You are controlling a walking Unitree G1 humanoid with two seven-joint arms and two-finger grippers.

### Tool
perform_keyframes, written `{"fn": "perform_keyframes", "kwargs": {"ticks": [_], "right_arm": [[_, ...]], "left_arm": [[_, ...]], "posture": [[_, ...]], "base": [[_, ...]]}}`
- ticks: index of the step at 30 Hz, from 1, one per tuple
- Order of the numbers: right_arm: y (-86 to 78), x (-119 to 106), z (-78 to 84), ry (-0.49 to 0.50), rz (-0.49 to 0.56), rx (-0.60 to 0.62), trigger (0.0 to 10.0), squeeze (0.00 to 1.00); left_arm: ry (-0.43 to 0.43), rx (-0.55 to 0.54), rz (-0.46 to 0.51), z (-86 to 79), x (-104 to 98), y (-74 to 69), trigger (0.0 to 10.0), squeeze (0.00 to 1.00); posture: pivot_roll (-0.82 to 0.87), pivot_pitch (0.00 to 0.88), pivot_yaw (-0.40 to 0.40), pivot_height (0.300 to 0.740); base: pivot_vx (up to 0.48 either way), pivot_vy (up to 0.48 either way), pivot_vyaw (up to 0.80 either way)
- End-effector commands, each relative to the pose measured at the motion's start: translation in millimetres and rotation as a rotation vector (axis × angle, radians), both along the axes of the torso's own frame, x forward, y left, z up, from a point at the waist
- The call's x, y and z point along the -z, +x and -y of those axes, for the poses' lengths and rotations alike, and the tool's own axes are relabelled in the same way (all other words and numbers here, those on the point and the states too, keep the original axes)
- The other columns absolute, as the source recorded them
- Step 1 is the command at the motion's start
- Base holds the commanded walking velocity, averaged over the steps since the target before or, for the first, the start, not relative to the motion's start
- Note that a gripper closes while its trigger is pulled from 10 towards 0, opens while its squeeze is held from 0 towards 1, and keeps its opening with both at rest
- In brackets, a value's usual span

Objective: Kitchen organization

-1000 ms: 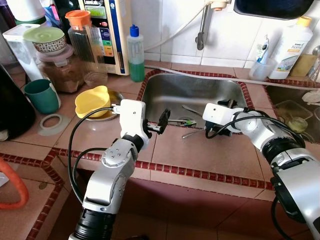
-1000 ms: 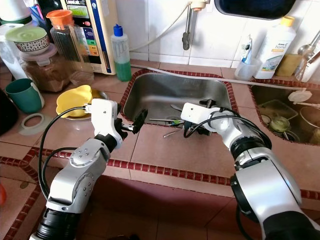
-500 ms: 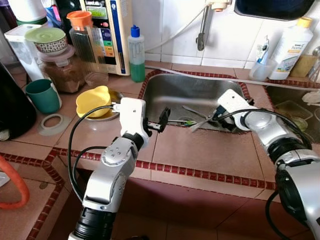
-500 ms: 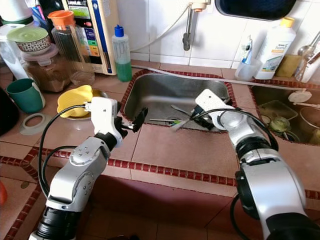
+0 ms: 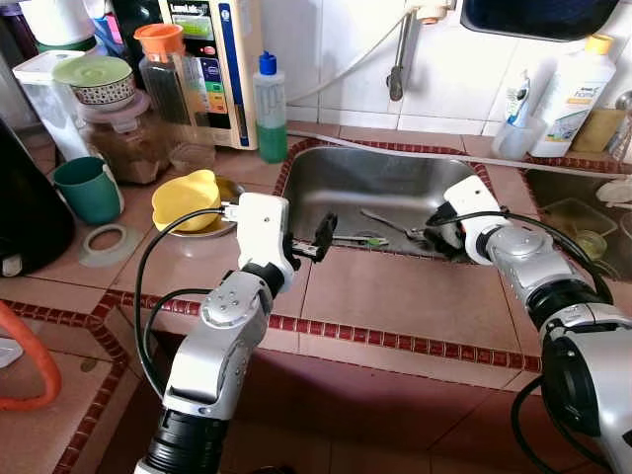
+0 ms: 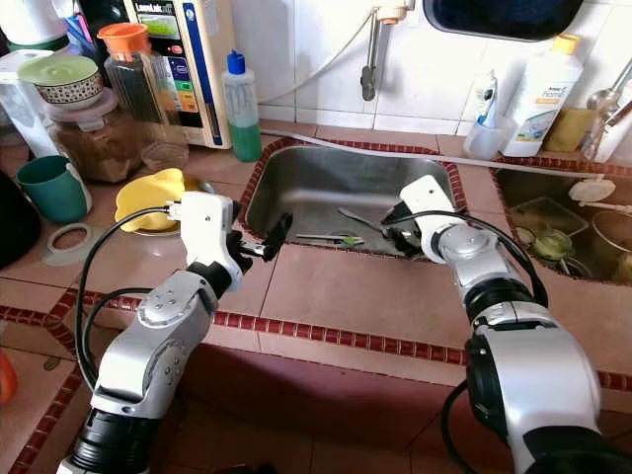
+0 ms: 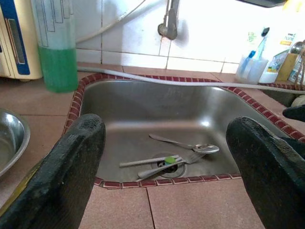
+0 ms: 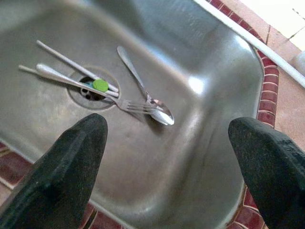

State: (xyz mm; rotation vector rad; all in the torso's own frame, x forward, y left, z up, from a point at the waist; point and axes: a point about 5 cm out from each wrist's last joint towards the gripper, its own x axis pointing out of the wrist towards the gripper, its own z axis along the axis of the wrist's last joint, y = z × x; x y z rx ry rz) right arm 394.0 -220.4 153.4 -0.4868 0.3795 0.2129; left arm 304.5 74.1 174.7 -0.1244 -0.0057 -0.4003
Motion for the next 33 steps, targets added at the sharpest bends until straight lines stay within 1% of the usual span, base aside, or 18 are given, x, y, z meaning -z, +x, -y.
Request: {"fn": "perform_keyframes", "kwargs": {"ticks": [1,2,3,4,5,6,11,13,14,16,17,18,19,20,22,26,28,33], "right_arm": [[4.5,-12.4,-0.8,0.039,0.052,0.01,10.0,0.0],[6.6,-18.4,-3.5,0.071,0.089,0.002,10.0,0.0],[9.3,-26.4,-8.0,0.131,0.138,-0.013,10.0,0.0],[12.0,-36.2,-14.4,0.216,0.198,-0.036,10.0,0.0],[12.6,-39.3,-21.7,0.266,0.231,-0.075,10.0,0.0],[12.6,-39.3,-21.7,0.266,0.231,-0.075,10.0,0.0],[10.3,-37.7,-42.0,0.367,0.271,-0.185,10.0,0.0],[5.5,-33.6,-58.0,0.455,0.281,-0.269,10.0,0.0],[-0.9,-30.5,-71.7,0.532,0.282,-0.345,10.0,0.0],[-7.0,-28.7,-80.7,0.597,0.278,-0.385,10.0,0.0],[-16.4,-24.4,-90.3,0.643,0.266,-0.434,10.0,0.0],[-16.4,-24.4,-90.3,0.643,0.266,-0.434,10.0,0.0],[-27.0,-21.1,-99.1,0.67,0.26,-0.48,10.0,0.0],[-33.7,-19.0,-103.9,0.679,0.25,-0.507,10.0,0.0],[-45.1,-15.5,-112.1,0.672,0.24,-0.554,10.0,0.0],[-59.9,-13.1,-120.5,0.68,0.233,-0.59,10.0,0.0],[-73.3,-15.6,-125.7,0.7,0.214,-0.616,10.0,0.0],[-80.4,-16.5,-128.0,0.701,0.198,-0.622,10.0,0.0]], "left_arm": [[0.01,0.011,0.004,1.0,-1.7,0.0,10.0,0.0],[0.016,-0.001,0.005,-0.6,-1.6,0.7,10.0,0.0],[0.021,-0.023,0.009,-4.0,-1.9,2.3,10.0,0.0],[0.034,-0.062,0.019,-10.0,-2.5,5.1,10.0,0.0],[0.059,-0.127,0.033,-18.8,-3.5,10.3,10.0,0.0],[0.059,-0.127,0.033,-18.8,-3.5,10.3,10.0,0.0],[0.125,-0.266,0.039,-39.5,-3.5,23.3,10.0,0.0],[0.144,-0.353,0.04,-53.7,-5.6,31.6,10.0,0.0],[0.137,-0.412,0.033,-64.4,-7.3,38.2,10.0,0.0],[0.139,-0.458,0.018,-72.7,-7.4,43.1,10.0,0.0],[0.152,-0.51,0.01,-82.2,-8.3,49.5,10.0,0.0],[0.152,-0.51,0.01,-82.2,-8.3,49.5,10.0,0.0],[0.162,-0.557,-0.001,-91.0,-8.7,55.0,10.0,0.0],[0.159,-0.579,-0.007,-95.3,-9.2,58.0,10.0,0.0],[0.157,-0.621,-0.021,-103.2,-9.6,63.3,10.0,0.0],[0.149,-0.685,-0.061,-113.8,-8.5,72.9,10.0,0.0],[0.114,-0.728,-0.115,-120.6,-6.5,81.1,10.0,0.0],[0.102,-0.751,-0.15,-124.8,-5.1,85.3,10.0,0.0]], "posture": [[0.1,0.001,0.041,0.74],[0.1,0.002,0.04,0.74],[0.1,0.004,0.038,0.74],[0.09,0.005,0.039,0.74],[0.09,0.006,0.038,0.74],[0.09,0.006,0.038,0.74],[0.08,0.011,0.039,0.74],[0.07,0.016,0.042,0.74],[0.06,0.02,0.044,0.74],[0.05,0.022,0.045,0.74],[0.05,0.024,0.046,0.74],[0.05,0.024,0.046,0.74],[0.03,0.027,0.049,0.74],[0.03,0.027,0.049,0.74],[0.02,0.03,0.053,0.74],[0.01,0.033,0.056,0.74],[0.0,0.034,0.061,0.74],[0.0,0.034,0.065,0.74]], "base": [[0.0,0.0,0.0],[0.0,0.0,0.0],[0.0,0.0,0.0],[0.0,0.0,0.0],[0.0,0.0,0.0],[0.0,0.0,0.0],[0.0,0.0,0.0],[0.0,0.0,0.0],[0.0,0.0,0.0],[0.0,0.0,0.0],[0.0,0.0,0.0],[0.0,0.0,0.0],[0.0,0.0,0.0],[0.0,0.0,0.0],[0.0,0.0,0.0],[0.0,0.0,0.0],[0.0,0.0,0.0],[0.0,0.0,0.0]]}}
